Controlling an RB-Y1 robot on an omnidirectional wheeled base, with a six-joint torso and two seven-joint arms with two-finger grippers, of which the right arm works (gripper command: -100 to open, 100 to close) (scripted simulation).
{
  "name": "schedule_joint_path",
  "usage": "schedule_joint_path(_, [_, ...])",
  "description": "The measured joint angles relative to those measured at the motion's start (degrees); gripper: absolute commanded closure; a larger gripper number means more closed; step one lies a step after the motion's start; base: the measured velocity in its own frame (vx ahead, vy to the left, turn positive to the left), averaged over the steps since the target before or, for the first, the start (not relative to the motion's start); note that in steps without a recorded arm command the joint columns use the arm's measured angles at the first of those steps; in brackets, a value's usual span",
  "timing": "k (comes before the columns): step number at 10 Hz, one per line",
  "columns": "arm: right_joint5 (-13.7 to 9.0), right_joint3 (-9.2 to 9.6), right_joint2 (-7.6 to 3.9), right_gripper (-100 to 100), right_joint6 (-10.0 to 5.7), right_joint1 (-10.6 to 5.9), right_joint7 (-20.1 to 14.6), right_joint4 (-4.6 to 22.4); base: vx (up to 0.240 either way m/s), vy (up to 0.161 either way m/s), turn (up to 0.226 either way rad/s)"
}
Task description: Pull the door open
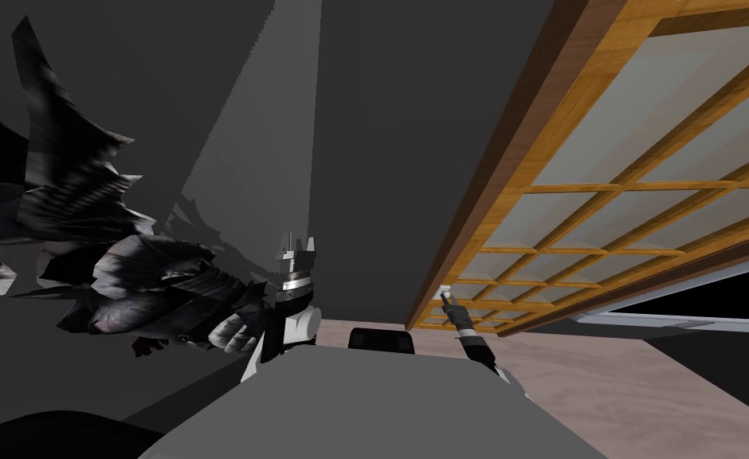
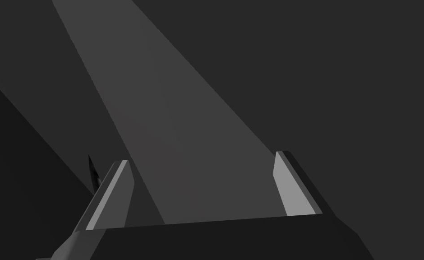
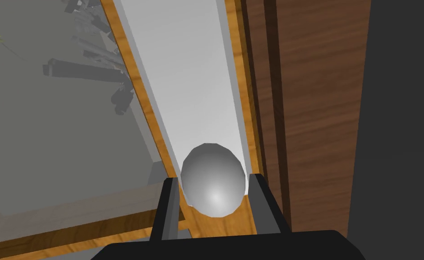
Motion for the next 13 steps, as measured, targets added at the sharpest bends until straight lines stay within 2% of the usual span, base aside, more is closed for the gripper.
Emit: schedule_joint_path(13, [0.5, -1.26, -0.1, 100, -0.7, -2.54, -18.6, 3.4, -0.028, -0.009, 0.023])
